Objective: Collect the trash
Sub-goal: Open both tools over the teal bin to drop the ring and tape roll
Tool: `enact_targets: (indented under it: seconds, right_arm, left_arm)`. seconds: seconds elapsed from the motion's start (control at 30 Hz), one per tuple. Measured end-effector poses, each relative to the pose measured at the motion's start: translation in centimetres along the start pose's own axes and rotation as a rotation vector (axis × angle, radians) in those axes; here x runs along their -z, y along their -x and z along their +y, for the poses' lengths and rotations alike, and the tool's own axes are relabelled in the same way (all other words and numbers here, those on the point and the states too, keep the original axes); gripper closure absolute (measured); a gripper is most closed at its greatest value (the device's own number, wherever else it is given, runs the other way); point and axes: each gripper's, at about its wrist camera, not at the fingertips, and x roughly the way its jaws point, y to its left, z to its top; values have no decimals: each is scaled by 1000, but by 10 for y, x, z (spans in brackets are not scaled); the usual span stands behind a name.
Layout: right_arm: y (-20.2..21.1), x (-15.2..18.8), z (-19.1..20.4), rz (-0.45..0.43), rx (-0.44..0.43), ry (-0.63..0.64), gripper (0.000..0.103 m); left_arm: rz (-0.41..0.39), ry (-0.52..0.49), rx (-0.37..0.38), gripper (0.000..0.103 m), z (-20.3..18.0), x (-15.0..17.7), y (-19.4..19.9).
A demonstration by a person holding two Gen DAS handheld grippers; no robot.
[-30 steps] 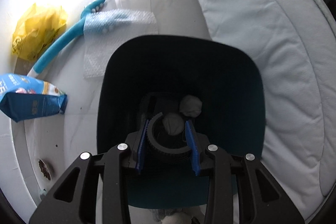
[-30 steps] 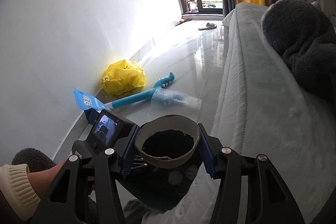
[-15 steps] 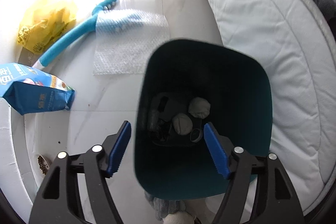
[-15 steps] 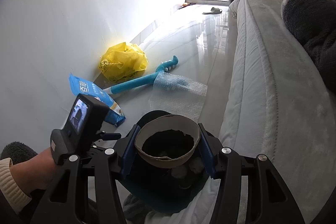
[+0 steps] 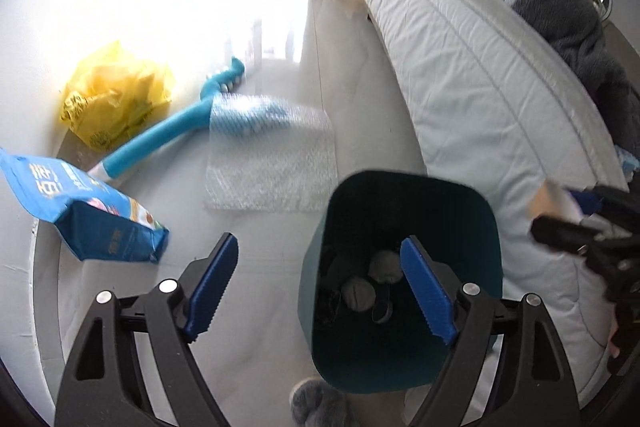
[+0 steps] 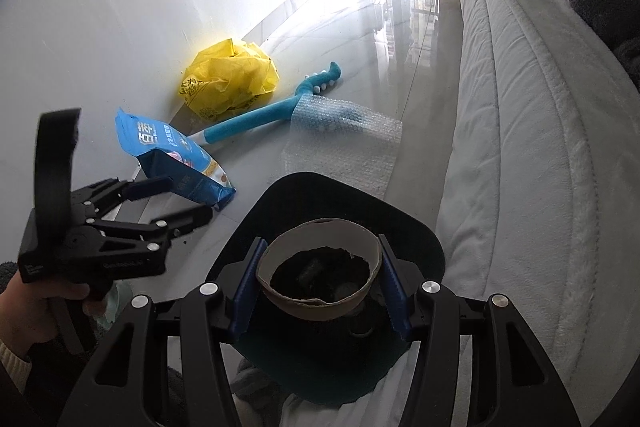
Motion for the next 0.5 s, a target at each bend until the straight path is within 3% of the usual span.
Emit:
enact_targets:
  seconds: [0.5]
  right_arm:
    - [-36,14,-7,117,7,-60,48]
  left_arm:
    - [-282,-40,74,14,-24,-26,81]
